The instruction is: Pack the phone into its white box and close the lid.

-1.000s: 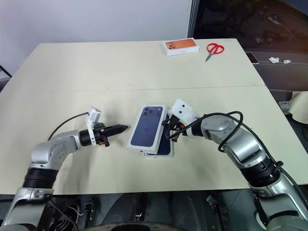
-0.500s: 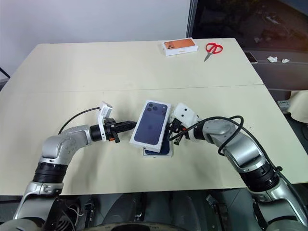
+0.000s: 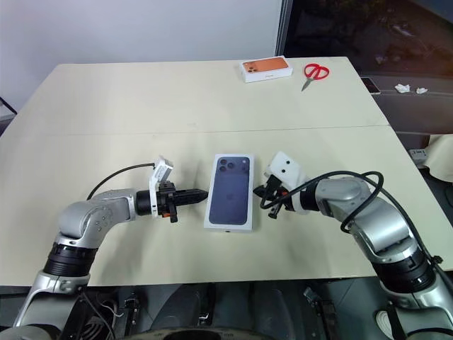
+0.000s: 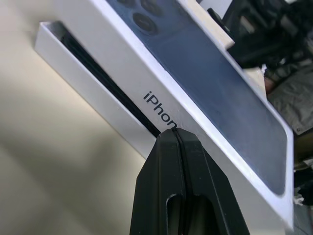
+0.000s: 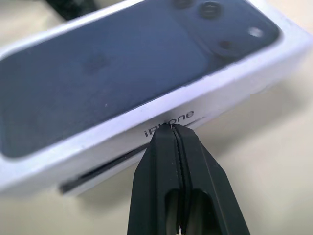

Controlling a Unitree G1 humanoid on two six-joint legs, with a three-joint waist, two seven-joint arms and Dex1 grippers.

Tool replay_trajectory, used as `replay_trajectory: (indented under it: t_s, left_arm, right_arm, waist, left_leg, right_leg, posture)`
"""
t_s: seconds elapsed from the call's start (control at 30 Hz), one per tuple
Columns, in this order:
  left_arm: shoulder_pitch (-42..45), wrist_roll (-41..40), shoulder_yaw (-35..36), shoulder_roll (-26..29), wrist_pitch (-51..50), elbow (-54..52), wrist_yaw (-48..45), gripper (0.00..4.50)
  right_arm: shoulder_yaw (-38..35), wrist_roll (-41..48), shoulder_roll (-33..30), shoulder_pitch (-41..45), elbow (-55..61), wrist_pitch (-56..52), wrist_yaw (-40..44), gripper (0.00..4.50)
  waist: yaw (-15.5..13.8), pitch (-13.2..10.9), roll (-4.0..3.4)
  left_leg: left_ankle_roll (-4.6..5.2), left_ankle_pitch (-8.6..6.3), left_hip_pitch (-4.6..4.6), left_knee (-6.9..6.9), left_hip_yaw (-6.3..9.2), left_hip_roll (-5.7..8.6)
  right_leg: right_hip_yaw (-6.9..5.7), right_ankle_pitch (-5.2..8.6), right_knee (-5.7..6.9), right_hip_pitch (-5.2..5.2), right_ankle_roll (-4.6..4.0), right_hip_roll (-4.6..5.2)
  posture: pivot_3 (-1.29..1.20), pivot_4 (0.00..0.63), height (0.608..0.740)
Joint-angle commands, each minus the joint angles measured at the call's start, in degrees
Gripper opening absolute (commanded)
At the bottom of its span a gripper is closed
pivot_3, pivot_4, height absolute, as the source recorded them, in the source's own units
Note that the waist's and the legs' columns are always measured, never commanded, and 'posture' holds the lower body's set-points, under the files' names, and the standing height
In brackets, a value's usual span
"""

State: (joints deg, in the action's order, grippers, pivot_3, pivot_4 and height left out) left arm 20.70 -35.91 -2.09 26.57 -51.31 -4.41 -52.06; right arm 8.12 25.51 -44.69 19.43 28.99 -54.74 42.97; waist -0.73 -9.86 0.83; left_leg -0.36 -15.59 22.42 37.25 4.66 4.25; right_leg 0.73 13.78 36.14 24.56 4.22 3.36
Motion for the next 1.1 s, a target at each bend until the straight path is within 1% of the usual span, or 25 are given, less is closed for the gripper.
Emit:
replay_trajectory:
  t_s: [0.03,0.17,0.3,0.53,0.8,1.1]
  left_arm:
    - [0.06,-1.26,0.47,-0.72,0.49,-0.37,-0.36,0.0]
    - [0.28,-1.43,0.3,-0.67,0.15,-0.21,-0.93,0.0]
    - [0.42,-0.6,-0.35,-0.24,0.88,-0.2,-1.26,0.0]
    - [1.95,-2.19,1.72,-0.46,0.71,0.62,-1.25,0.0]
    - [1.57,-4.5,2.85,-1.31,-0.36,-2.02,-0.57,0.0]
    - [1.55,-3.23,2.13,-0.1,1.42,-2.79,-1.11,0.0]
  right_arm:
    - [-0.55,-0.99,1.02,1.0,1.56,1.86,-1.57,0.03]
    - [0.43,-2.96,3.33,3.87,-1.24,2.76,-3.42,0.03]
    - [1.53,-4.38,3.56,4.26,-1.94,3.76,-3.13,0.03]
    - [1.19,-4.07,4.11,5.57,-0.95,2.99,-3.05,0.03]
    - [2.92,-5.89,2.86,3.6,-0.78,3.75,-2.74,0.03]
    - [3.26,-6.77,3.74,3.36,-1.31,3.91,-2.92,0.03]
  waist:
    - [0.06,0.0,0.0]
    - [0.14,0.0,0.0]
    - [0.04,0.0,0.0]
    - [0.13,0.0,0.0]
    - [0.04,0.0,0.0]
    - [0.04,0.0,0.0]
  left_leg:
    - [0.0,0.0,0.0,0.0,0.0,0.0]
    - [-0.01,0.01,-0.01,-0.01,0.0,-0.01]
    - [-0.01,0.01,-0.01,-0.01,0.0,0.0]
    - [-0.01,0.01,-0.01,-0.01,0.0,0.0]
    - [-0.01,0.01,-0.01,-0.01,0.0,0.0]
    - [-0.02,0.01,-0.01,-0.01,0.0,0.0]
  right_leg:
    - [0.0,0.0,0.0,0.0,0.0,0.0]
    - [0.0,0.0,0.02,0.01,0.0,-0.01]
    - [0.0,0.0,0.01,0.01,0.0,-0.02]
    - [0.0,0.0,0.02,0.02,0.0,-0.02]
    - [0.0,0.0,0.02,0.01,0.0,-0.01]
    - [0.0,0.0,0.02,0.01,0.0,-0.01]
  posture:
    - [0.0,0.15,0.74]
    - [0.0,0.15,0.74]
    - [0.0,0.15,0.74]
    - [0.0,0.15,0.74]
    - [0.0,0.15,0.74]
    - [0.0,0.15,0.74]
